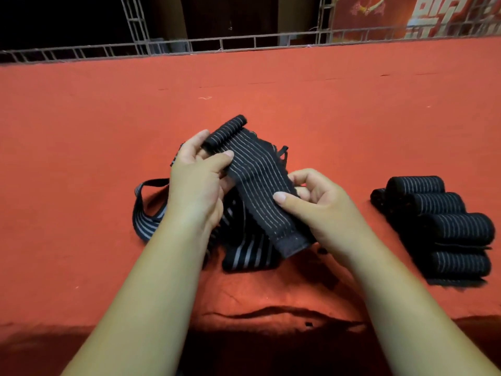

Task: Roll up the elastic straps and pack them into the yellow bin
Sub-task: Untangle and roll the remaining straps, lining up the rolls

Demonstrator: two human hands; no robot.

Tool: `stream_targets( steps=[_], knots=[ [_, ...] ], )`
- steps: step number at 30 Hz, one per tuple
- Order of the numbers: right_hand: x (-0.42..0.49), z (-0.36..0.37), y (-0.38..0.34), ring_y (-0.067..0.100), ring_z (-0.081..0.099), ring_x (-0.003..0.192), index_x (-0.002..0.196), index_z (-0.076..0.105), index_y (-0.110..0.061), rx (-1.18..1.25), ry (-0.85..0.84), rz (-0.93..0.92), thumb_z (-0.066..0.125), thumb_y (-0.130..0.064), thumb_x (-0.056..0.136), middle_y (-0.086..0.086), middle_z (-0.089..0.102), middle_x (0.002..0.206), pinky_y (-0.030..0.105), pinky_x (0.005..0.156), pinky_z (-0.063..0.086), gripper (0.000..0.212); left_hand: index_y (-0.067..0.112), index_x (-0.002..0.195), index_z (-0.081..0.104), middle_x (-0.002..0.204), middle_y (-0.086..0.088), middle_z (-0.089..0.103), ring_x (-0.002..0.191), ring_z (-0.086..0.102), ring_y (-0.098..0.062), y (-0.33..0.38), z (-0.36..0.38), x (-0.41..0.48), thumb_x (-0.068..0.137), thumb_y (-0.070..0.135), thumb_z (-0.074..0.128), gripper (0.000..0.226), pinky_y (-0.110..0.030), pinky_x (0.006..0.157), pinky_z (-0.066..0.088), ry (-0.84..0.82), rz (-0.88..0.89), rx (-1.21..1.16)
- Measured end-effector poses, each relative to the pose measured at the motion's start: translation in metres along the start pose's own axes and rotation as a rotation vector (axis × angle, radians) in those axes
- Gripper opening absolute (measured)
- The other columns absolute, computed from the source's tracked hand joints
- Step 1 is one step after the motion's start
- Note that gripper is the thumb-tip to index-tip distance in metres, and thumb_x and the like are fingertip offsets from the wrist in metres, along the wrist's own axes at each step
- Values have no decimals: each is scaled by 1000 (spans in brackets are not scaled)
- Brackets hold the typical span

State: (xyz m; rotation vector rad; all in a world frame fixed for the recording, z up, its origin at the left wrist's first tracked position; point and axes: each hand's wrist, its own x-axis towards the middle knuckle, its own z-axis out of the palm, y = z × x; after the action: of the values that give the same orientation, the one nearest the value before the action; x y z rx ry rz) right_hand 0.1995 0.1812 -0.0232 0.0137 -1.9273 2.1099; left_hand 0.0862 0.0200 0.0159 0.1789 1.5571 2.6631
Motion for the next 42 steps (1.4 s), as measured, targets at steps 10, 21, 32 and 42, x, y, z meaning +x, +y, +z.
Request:
stream_targets(
  steps=[10,21,32,42],
  knots=[
    [-7,1,20,30,74,102,111,76,-9,4,-72,145,81,-4,91,17,80,112,47,98,61,21,8,126,59,104,-11,78,75,75,-18,24,-38,-2,90,19,87,46,-36,66,58,192,78,98],
    [-12,7,8,29,80,97,89,81,-17,660,282,238,73,-21,95,12,81,107,51,94,64,11,18,104,79,100,-18,78,87,79,-30,53,-86,-36,99,35,74,19,-38,75,65,-728,-489,687],
    [-15,13,11,23,76,73,112,75,5,253,127,224,52,14,99,21,76,93,36,70,66,29,22,94,81,68,6,66,57,51,-13,39,-88,-13,103,38,71,20,-26,54,39,-336,-111,1017],
    [-4,26,29,38,76,100,118,78,-4,91,142,222,64,4,101,26,79,112,47,93,60,23,39,150,54,147,9,63,136,58,-15,0,-112,23,88,-1,64,75,-34,116,44,-351,174,1410]
  ],
)
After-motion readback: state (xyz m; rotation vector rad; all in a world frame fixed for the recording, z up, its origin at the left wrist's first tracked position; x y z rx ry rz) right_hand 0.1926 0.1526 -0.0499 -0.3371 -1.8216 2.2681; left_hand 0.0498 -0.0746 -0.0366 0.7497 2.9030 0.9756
